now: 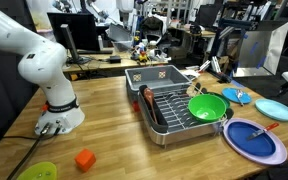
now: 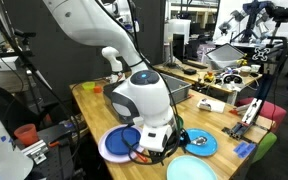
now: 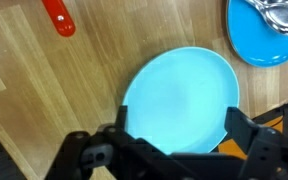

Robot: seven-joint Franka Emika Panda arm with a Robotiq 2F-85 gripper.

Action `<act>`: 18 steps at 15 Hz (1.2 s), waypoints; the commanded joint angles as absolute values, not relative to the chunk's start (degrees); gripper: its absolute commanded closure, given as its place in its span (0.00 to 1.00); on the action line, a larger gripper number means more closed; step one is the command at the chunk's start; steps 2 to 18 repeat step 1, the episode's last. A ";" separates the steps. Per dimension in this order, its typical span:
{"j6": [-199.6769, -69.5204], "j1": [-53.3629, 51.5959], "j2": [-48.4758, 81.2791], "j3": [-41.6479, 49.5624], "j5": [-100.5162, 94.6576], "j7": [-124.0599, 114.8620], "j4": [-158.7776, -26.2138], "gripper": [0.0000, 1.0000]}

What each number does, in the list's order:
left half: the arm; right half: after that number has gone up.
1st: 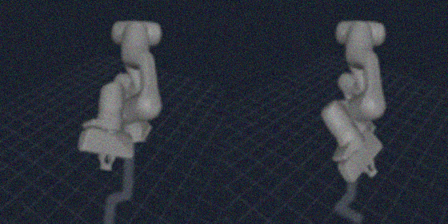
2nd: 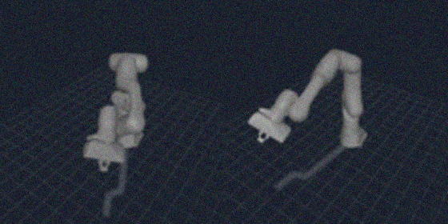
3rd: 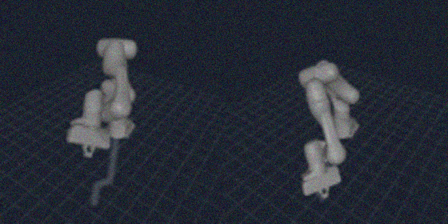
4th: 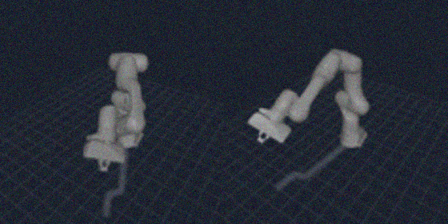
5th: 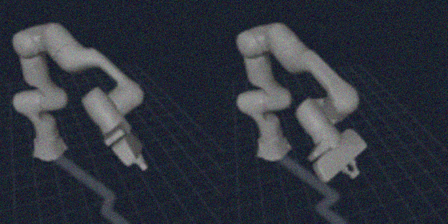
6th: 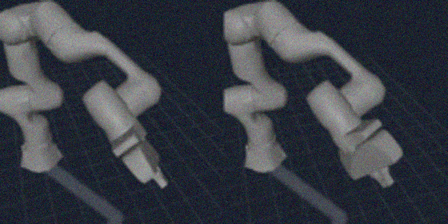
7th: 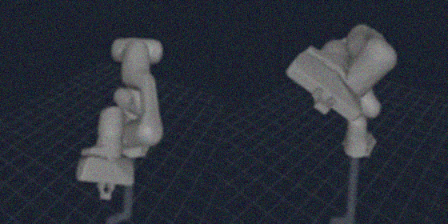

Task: Pick up the light blue plate from the dish rack and put it on the table

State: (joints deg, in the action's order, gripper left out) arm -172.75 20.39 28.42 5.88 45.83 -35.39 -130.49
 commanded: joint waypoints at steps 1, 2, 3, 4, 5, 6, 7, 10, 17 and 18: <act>-172.75 20.39 28.42 5.87 45.83 -35.39 -130.49 0.02; -172.75 20.39 28.42 5.87 45.83 -35.39 -130.49 0.02; -172.75 20.39 28.42 5.87 45.83 -35.39 -130.49 0.02; -172.75 20.39 28.42 5.87 45.83 -35.39 -130.49 0.02; -172.75 20.39 28.42 5.87 45.83 -35.39 -130.49 0.02; -172.75 20.39 28.42 5.87 45.83 -35.39 -130.49 0.02; -172.75 20.39 28.42 5.87 45.83 -35.39 -130.49 0.02; -172.75 20.39 28.42 5.87 45.83 -35.39 -130.49 0.02; -172.75 20.39 28.42 5.87 45.83 -35.39 -130.49 0.02; -172.75 20.39 28.42 5.87 45.83 -35.39 -130.49 0.02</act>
